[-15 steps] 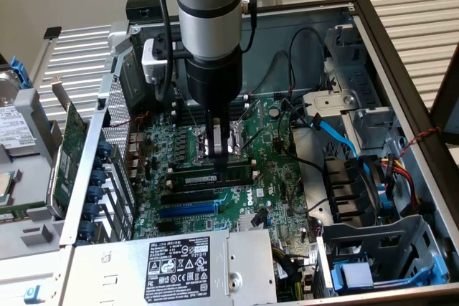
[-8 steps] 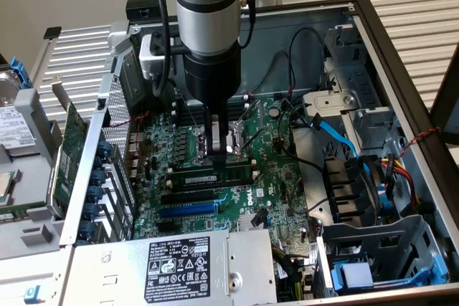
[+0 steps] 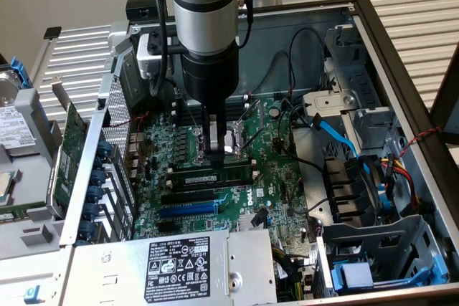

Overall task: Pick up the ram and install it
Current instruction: 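Press down the ram until it locks into place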

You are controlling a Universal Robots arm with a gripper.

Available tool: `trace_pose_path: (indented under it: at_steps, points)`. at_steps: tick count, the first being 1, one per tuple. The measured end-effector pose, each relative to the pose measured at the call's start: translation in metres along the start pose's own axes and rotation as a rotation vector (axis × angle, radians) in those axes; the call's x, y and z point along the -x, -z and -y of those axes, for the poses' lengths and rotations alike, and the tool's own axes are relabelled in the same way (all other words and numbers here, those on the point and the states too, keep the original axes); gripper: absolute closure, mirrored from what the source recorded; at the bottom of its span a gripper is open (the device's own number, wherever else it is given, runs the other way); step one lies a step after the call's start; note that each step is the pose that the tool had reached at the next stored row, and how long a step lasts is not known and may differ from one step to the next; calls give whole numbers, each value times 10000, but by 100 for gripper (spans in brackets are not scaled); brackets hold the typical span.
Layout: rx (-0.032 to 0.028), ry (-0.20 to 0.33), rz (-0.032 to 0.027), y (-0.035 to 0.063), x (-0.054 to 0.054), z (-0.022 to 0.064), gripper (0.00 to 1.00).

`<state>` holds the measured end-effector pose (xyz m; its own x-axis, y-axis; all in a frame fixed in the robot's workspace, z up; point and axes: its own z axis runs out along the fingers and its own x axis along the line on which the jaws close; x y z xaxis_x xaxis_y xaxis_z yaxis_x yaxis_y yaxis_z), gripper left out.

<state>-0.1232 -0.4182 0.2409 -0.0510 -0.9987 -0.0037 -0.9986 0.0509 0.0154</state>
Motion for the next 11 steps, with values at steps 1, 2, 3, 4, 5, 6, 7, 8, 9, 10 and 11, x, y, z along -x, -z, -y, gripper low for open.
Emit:
trace_pose_path:
  at_steps: [1, 2, 3, 4, 5, 6, 7, 8, 9, 10, 11]
  points:
    - [0, 0, 0, 0, 0, -3, 80]
    - [0, -1, 1, 0, 0, -9, 80]
    - [0, 0, 2, 0, -1, -17, 80]
    - [0, -1, 4, 0, -2, -25, 80]
    - [0, 0, 5, -1, -2, -35, 82]
    - [0, -1, 5, -1, -2, -43, 89]
    - [0, 0, 5, -1, -2, -48, 90]
    - [0, -1, 6, -1, -2, -51, 90]
    - [0, 1, 6, -1, -2, -51, 90]
    - [0, 1, 6, -3, -3, -52, 90]
    - [0, -1, 6, -7, -3, -55, 90]
